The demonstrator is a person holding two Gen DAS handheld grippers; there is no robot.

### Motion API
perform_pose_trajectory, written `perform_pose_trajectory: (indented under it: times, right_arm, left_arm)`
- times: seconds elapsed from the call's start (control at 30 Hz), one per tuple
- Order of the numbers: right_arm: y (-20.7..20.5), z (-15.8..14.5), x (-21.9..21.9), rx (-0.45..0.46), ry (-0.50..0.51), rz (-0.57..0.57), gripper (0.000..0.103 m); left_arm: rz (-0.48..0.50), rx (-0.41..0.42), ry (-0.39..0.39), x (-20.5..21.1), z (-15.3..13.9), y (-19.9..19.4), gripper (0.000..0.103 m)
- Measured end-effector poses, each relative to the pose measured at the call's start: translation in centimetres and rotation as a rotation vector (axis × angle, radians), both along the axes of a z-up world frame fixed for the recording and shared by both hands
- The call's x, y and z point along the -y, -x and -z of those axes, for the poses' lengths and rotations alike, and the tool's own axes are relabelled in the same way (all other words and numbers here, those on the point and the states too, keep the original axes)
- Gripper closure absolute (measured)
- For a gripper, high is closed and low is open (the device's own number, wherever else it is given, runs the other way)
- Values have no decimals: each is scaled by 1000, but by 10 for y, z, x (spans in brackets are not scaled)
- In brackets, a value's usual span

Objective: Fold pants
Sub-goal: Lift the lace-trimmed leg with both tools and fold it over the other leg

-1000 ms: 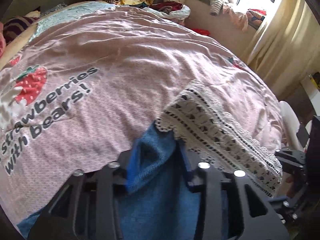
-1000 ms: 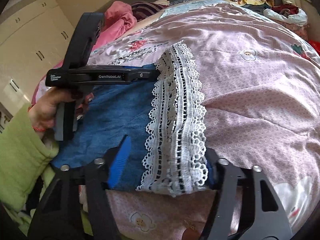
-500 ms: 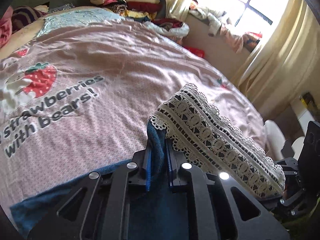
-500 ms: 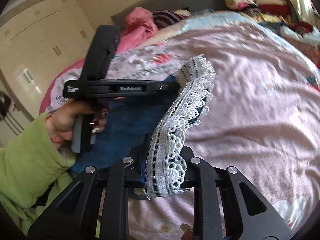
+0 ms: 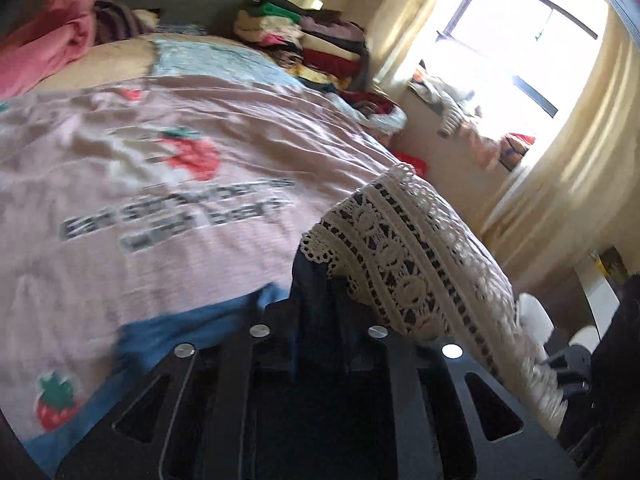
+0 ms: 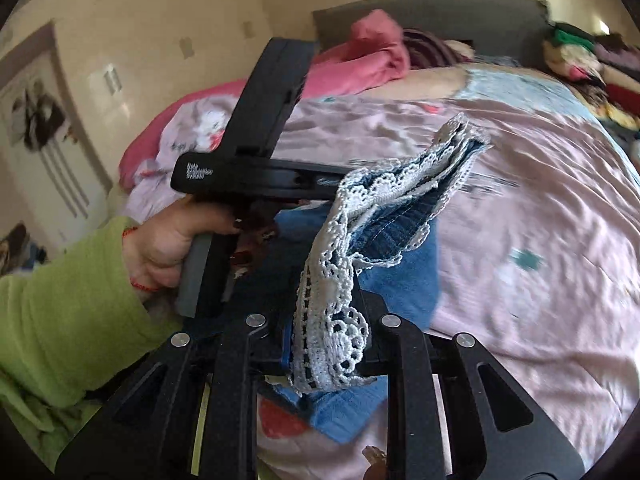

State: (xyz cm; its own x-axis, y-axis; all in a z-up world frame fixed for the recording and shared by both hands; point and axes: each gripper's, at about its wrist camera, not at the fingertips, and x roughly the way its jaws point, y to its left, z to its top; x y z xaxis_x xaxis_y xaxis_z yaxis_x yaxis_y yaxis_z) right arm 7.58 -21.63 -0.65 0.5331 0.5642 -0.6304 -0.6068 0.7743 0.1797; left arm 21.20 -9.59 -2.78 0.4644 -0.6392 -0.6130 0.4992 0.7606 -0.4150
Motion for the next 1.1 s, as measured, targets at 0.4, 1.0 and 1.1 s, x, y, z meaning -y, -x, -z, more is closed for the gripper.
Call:
perform_pose_trajectory:
  times: [0.4,1.0,1.1]
  right_arm:
    - [10,50,-93,-39,210,-172,82]
    - [-16,15,-23,-22,97,32,46]
    - [-53,17,2,-78,63,125,46]
  left_arm:
    - [-410,-100,178,-150,22,31,53]
    - [-382,-146,300,-155,31,40,43]
    - [-378,-170,230,-145,34,29,39]
